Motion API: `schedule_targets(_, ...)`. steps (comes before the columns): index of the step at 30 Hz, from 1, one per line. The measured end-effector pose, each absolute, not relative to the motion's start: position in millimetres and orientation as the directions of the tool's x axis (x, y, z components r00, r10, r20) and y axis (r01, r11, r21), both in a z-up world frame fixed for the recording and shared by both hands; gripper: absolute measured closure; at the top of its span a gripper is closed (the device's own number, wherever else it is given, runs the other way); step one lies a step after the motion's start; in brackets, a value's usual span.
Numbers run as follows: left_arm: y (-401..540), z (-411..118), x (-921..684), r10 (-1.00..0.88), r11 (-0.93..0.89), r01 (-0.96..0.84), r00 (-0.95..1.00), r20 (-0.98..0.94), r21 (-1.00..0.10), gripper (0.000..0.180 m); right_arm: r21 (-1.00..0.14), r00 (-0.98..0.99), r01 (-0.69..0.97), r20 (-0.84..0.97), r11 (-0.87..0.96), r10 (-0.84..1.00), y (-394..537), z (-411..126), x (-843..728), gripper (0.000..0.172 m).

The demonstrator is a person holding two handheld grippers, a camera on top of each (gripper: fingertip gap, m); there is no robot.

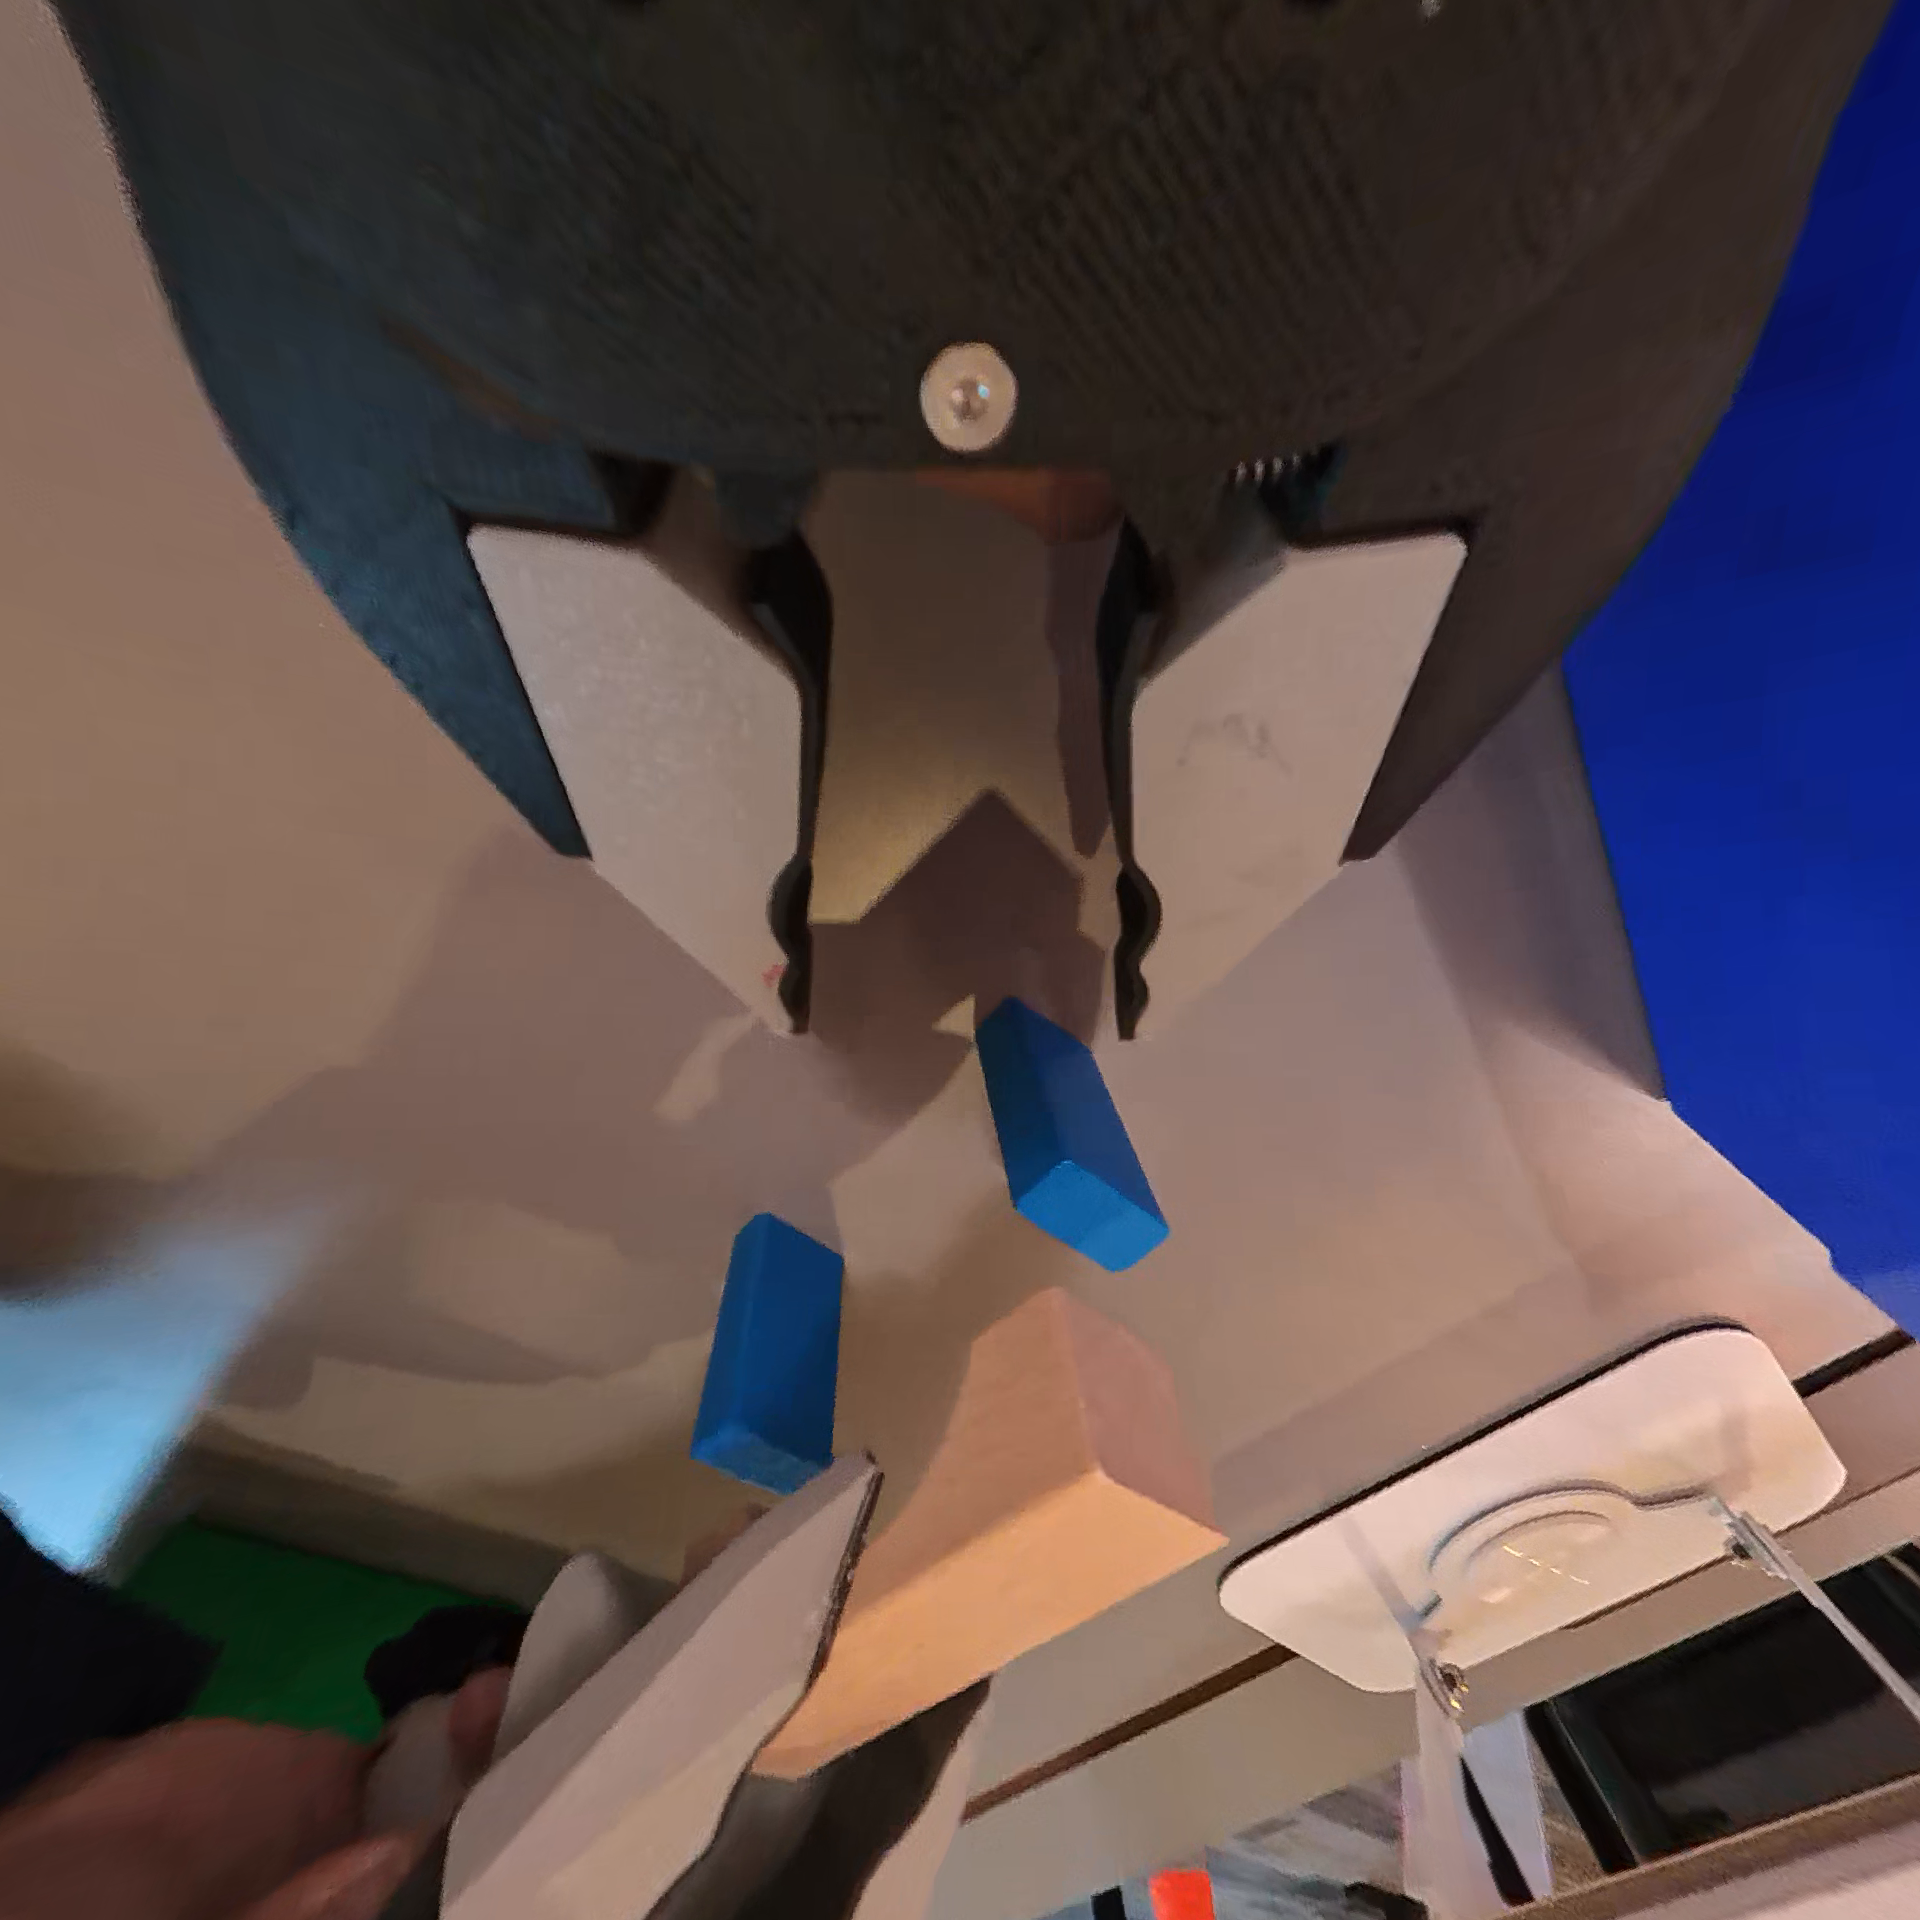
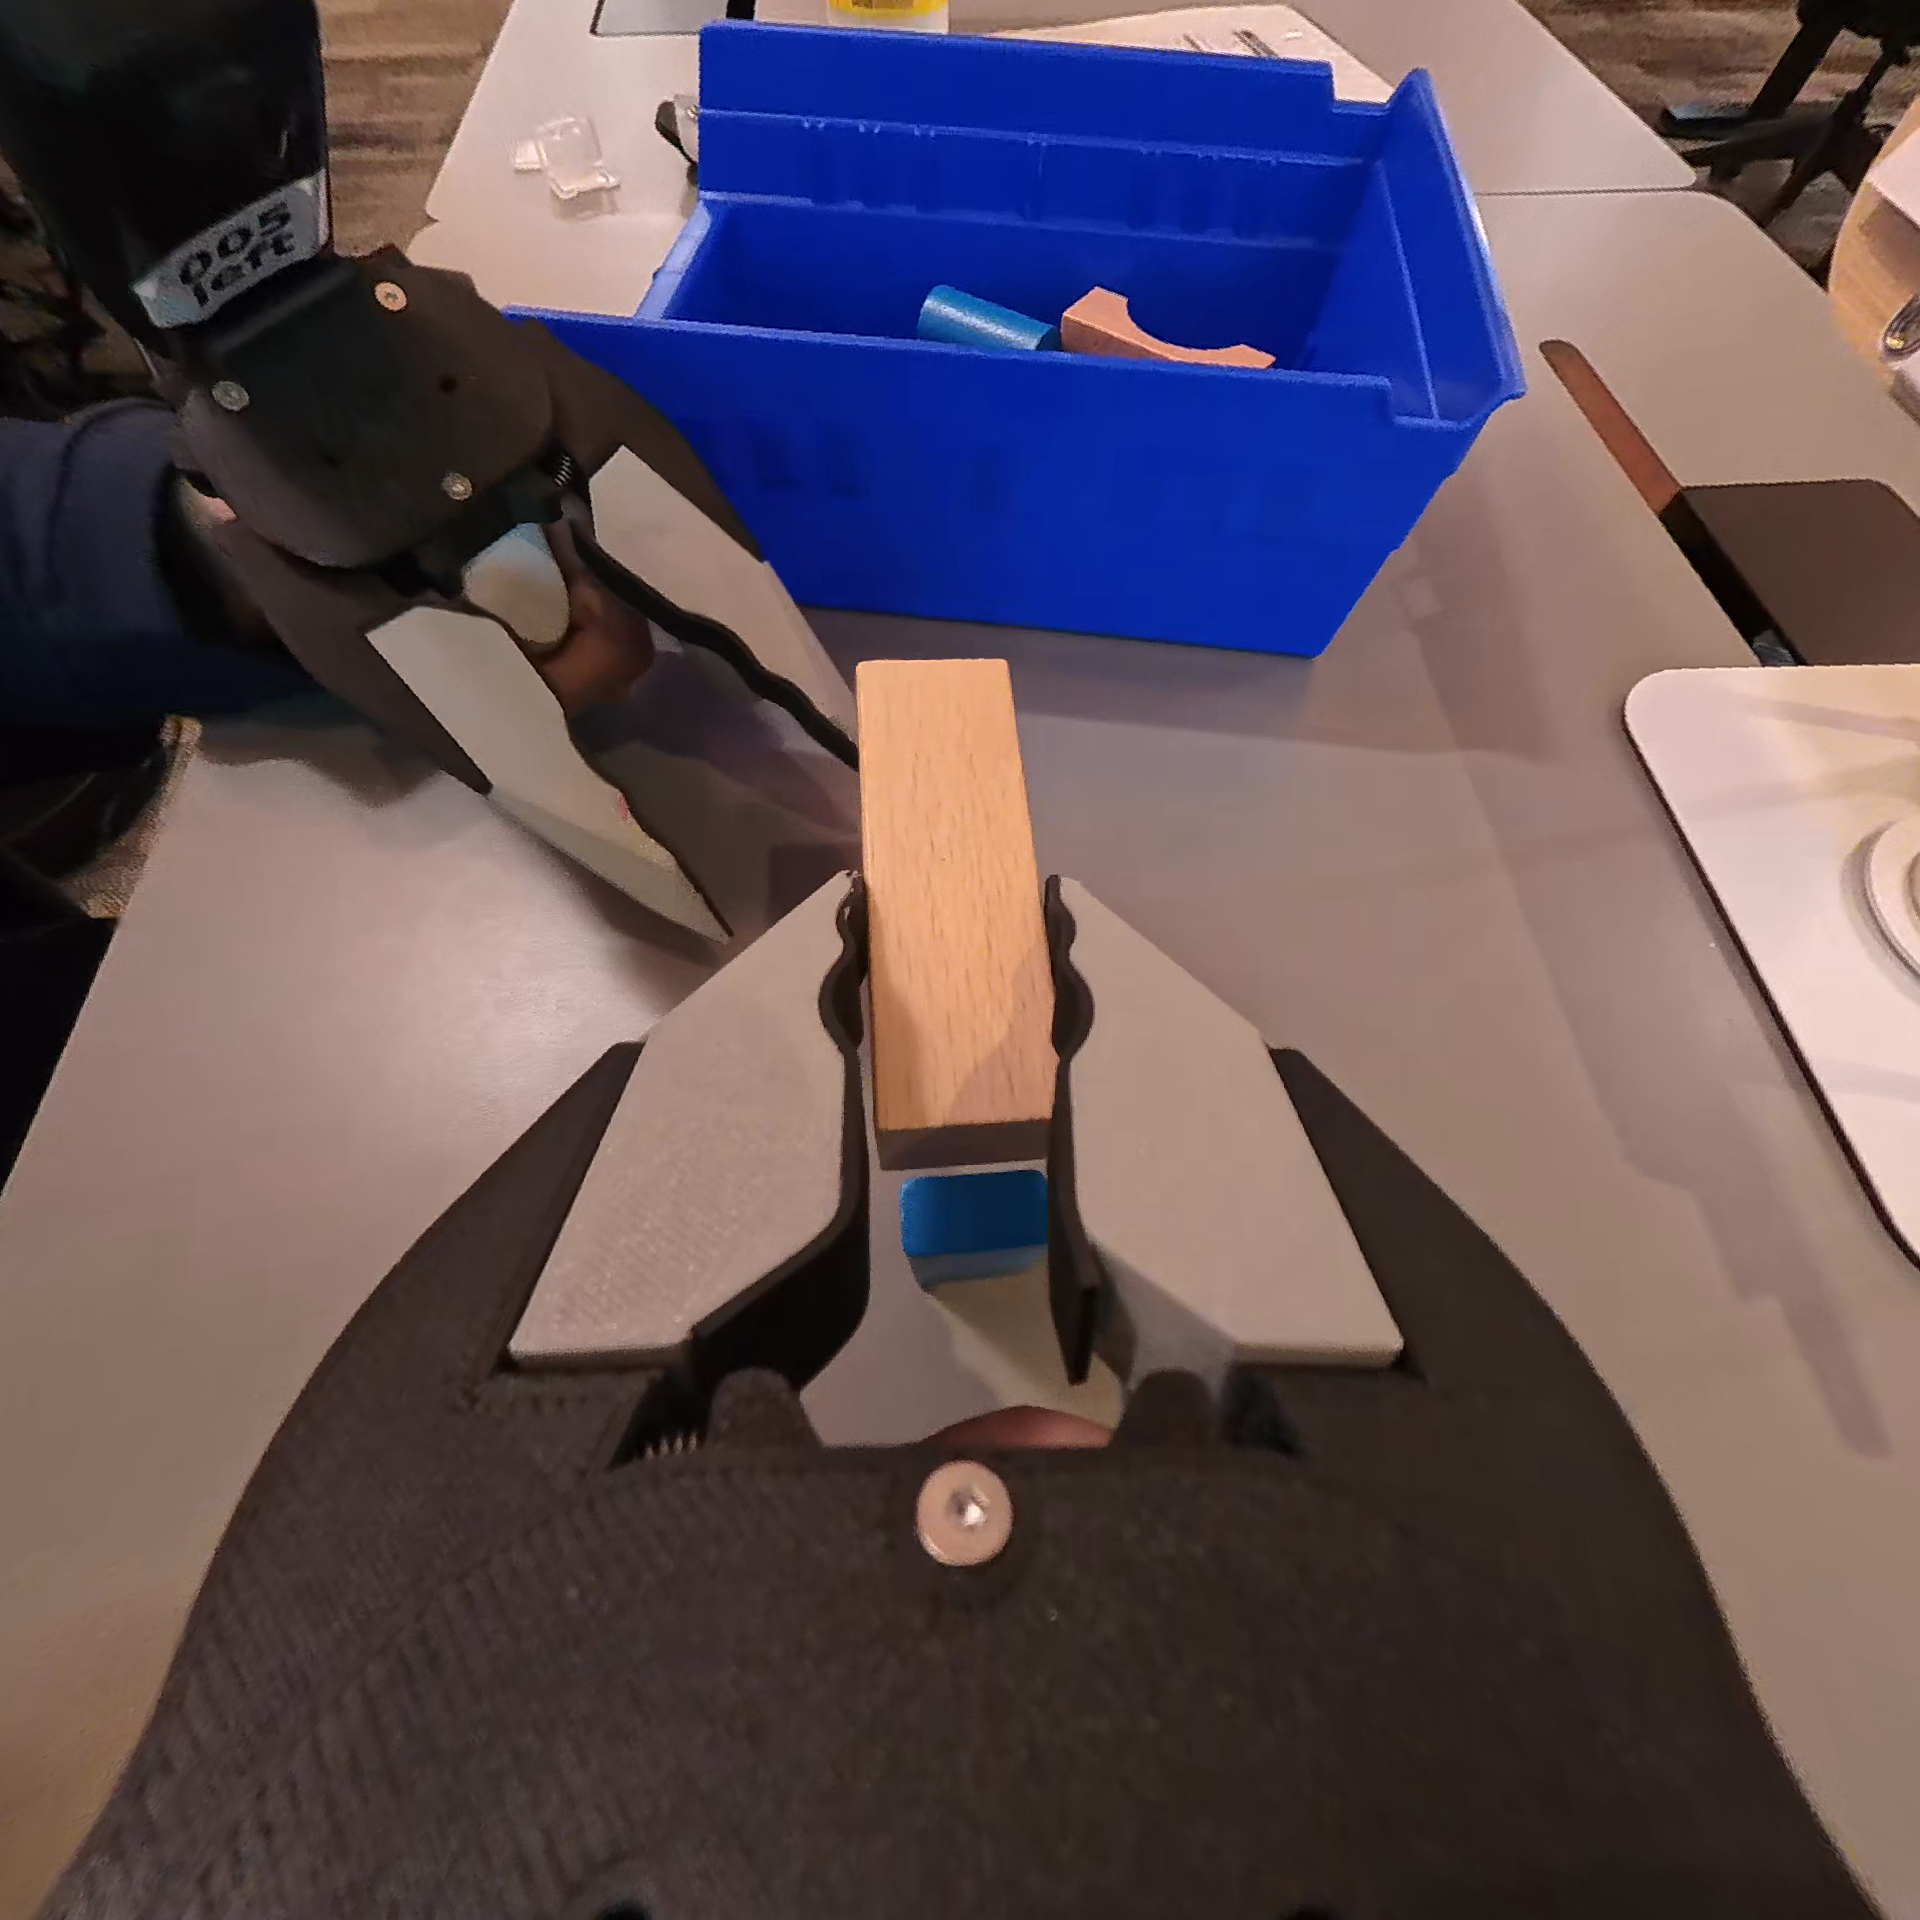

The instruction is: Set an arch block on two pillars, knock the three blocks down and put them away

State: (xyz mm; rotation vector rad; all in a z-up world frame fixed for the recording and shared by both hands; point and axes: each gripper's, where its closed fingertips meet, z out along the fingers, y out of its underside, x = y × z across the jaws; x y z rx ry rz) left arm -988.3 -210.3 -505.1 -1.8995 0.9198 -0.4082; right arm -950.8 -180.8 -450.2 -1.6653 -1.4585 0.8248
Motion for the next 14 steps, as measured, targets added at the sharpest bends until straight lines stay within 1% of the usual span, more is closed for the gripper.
schedule_targets(2,-208.3,-508.8,-987.4,-0.762,-0.252,-0.46,0.637,-0.118,-0.851,0.123,-0.866,0.137,0.496,0.007,-0.063,0.991,-181.4,-451.0,-950.3,0.141)
schedule_targets(6,-206.2,-514.0,-982.1,-0.81,-0.27,-0.474,0.582,-0.068,-0.838,0.122,-0.87,0.134,0.489,-0.003,-0.068,0.991,-182.1,-449.3,-949.4,0.141)
schedule_targets(14,-200.6,-517.4,-979.6,-0.834,-0.264,-0.497,0.548,-0.063,-0.827,0.119,-0.862,0.153,0.501,-0.003,-0.081,0.988,-180.5,-451.2,-950.8,0.14)
